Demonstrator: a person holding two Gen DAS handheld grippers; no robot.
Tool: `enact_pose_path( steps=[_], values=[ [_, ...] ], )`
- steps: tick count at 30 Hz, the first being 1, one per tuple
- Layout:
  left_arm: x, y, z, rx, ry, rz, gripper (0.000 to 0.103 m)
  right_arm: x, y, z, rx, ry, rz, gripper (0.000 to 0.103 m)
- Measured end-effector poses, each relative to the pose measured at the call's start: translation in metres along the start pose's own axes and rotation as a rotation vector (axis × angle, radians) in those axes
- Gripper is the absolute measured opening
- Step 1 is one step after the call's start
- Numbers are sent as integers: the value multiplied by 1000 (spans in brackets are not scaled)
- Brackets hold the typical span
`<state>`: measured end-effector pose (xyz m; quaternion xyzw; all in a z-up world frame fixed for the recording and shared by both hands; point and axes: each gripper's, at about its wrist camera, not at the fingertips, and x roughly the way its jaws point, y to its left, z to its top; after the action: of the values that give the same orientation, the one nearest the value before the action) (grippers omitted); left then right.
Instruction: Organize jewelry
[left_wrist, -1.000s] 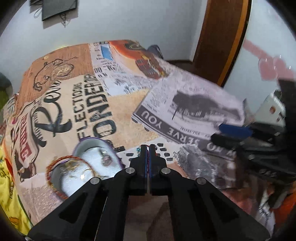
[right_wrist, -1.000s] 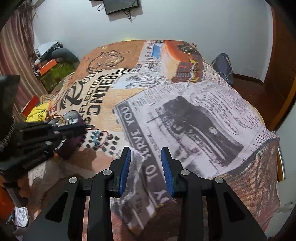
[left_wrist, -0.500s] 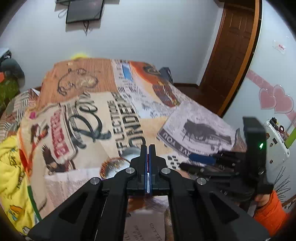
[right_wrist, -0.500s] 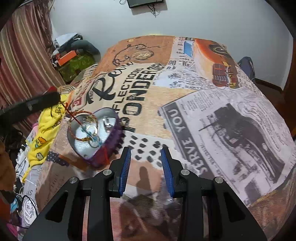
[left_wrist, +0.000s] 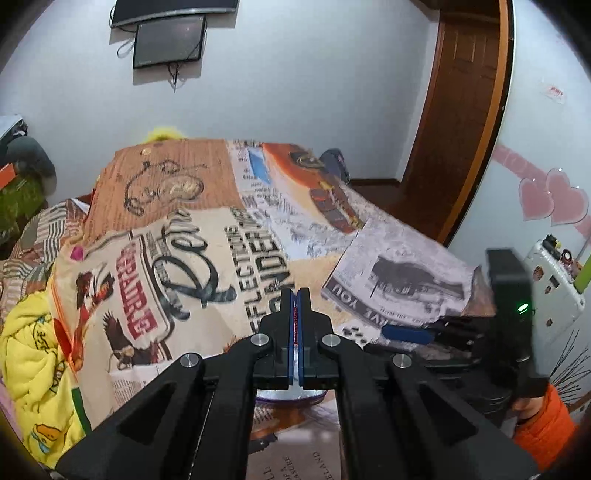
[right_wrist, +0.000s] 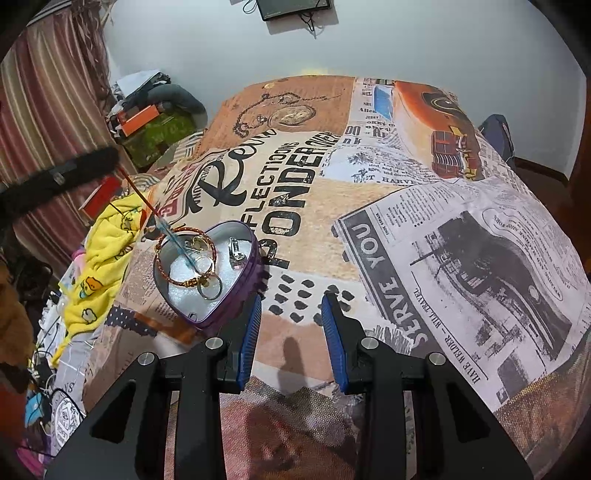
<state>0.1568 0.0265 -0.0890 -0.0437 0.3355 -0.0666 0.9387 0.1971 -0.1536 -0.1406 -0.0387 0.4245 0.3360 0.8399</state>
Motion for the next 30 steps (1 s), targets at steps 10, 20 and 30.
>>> enact_pose_path(
  steps=[10, 20, 30],
  values=[
    [40, 3, -35, 19, 138, 43, 1, -1, 3, -2, -4, 5, -1, 31],
    [19, 14, -37, -22, 134, 71, 38, -22, 18, 6, -26, -43, 7, 31],
    [-85, 13, -11, -58, -139, 143, 41, -104, 65, 27, -102, -261, 12, 31]
  ],
)
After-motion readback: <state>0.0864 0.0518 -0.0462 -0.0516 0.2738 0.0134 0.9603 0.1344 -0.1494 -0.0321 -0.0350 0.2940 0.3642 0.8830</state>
